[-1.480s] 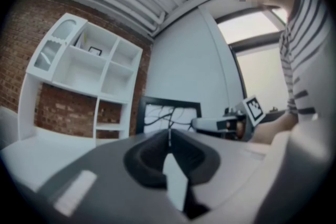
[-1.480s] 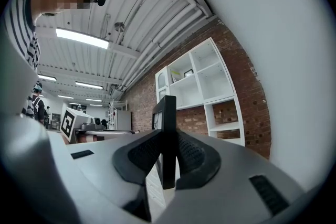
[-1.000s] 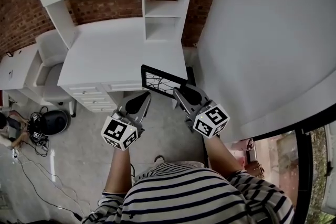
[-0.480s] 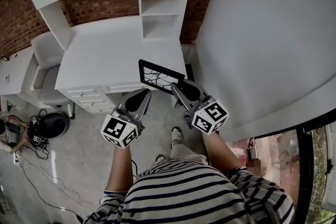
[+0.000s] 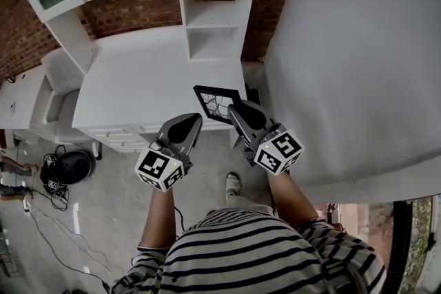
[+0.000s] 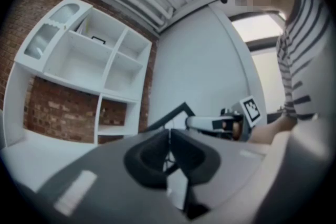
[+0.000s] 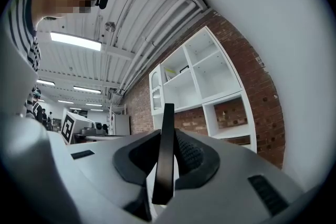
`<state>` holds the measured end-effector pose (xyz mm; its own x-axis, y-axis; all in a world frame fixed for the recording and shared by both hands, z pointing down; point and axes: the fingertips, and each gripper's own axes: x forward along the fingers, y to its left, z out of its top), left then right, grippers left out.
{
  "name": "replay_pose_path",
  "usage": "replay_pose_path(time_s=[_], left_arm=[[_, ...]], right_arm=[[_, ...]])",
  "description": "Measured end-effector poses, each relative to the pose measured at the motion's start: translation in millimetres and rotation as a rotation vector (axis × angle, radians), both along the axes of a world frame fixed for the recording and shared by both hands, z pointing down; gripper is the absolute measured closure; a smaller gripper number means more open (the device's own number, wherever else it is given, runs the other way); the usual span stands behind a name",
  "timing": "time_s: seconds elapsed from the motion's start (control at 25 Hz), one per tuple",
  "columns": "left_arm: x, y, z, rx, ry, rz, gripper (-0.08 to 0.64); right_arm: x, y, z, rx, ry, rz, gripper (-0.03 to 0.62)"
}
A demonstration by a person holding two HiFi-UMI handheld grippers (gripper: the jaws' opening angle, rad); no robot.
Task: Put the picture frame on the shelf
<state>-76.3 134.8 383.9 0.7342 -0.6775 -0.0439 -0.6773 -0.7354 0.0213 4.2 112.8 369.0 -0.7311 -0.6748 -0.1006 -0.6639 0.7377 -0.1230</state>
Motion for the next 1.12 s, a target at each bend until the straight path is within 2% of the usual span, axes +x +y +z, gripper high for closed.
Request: replay_pose_path(time_s=[0.12,0.28,0.6,0.64,0.76,1.12], left_arm=[[18,-31,3,-0.008,-0.014,0.011,0.552],[40,-63,5,-0.014,-0.027,0.021,0.552],[63,-125,-1,0.0,-0.093,-0.012,0.546],[65,-131,-1,0.002,-0.098,-0.018,0.53],[71,-150,-1,0.011,-0.117,-0.037,0.413],[92,-179,-14,0.05,-0.169,0.003,0.403]], right_arm=[[5,-32,5,0.008,0.038,-0.015,0.531],[16,-64,5,0.003,0.024,-0.033,0.532],[37,-113,-11,0.026,0.039,-0.108,0.532],[39,-118,-14,0.032,0.04,-0.119,0.532],[45,-129,-17,0.05,0.048,-0.167,0.532],[52,-145,-23,0.077,0.095,-0.248,0.532]])
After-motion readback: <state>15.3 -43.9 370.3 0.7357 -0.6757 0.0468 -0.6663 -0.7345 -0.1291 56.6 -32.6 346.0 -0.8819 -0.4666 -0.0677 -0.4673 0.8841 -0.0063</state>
